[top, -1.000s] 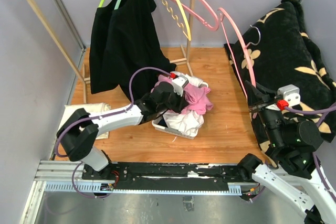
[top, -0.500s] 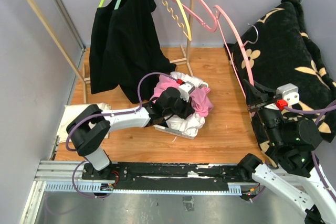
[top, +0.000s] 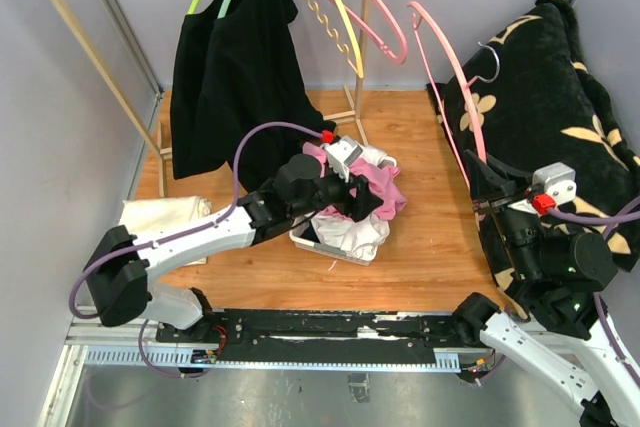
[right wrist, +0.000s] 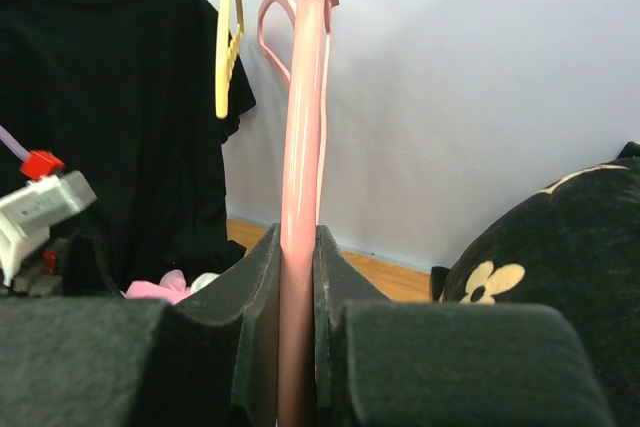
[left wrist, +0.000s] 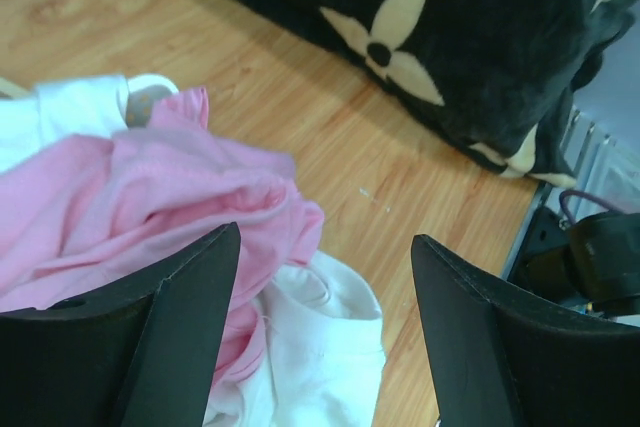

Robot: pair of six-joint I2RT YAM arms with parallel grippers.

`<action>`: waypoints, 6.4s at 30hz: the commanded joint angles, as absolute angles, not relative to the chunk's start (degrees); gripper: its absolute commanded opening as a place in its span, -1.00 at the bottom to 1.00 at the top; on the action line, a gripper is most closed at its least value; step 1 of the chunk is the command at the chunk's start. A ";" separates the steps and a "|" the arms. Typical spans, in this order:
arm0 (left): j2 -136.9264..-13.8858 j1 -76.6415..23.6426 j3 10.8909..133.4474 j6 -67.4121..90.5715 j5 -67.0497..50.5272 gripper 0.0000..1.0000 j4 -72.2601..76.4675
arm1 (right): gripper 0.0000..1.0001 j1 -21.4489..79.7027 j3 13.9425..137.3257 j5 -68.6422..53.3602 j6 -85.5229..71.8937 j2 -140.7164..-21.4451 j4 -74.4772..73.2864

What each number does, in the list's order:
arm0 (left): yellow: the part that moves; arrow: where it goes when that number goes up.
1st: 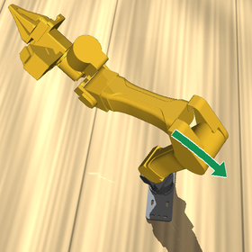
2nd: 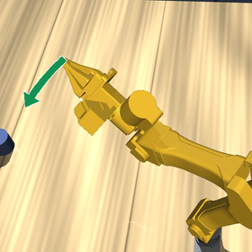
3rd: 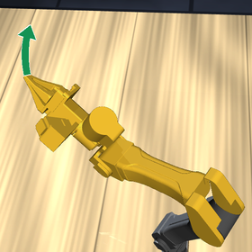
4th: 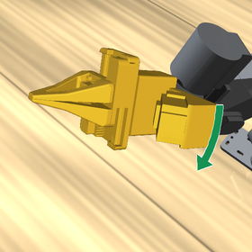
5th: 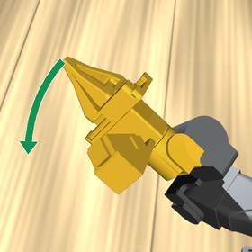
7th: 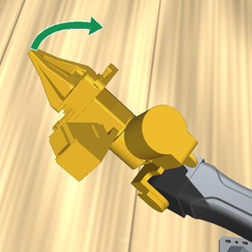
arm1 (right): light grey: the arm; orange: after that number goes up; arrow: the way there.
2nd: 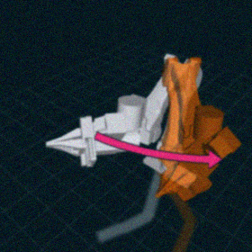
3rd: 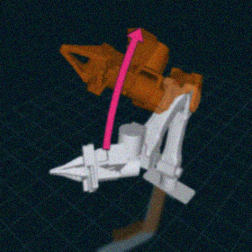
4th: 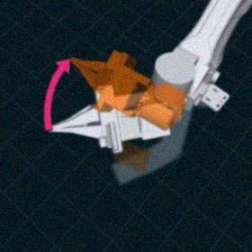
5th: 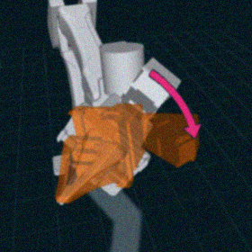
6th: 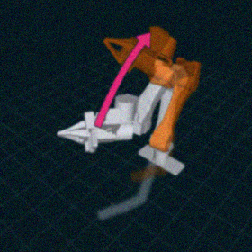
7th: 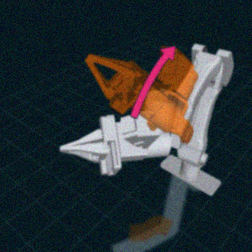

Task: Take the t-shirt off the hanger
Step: Place the T-shirt in the bin, then place the hanger on the clothesline, then pick up the hanger from the clothesline.

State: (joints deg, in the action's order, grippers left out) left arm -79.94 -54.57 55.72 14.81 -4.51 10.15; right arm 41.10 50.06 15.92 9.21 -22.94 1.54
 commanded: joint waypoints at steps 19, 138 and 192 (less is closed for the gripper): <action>-61.44 -55.11 47.48 14.63 12.14 0.46 15.54 | -0.99 41.66 62.19 1.29 2.80 -42.51 13.21; -40.34 -55.13 33.55 16.59 28.41 0.42 14.18 | -0.02 45.73 108.29 -0.05 4.35 -92.39 9.49; -22.12 -55.17 24.08 18.24 34.18 0.40 5.27 | -0.01 58.30 127.16 20.48 -1.85 -118.21 15.65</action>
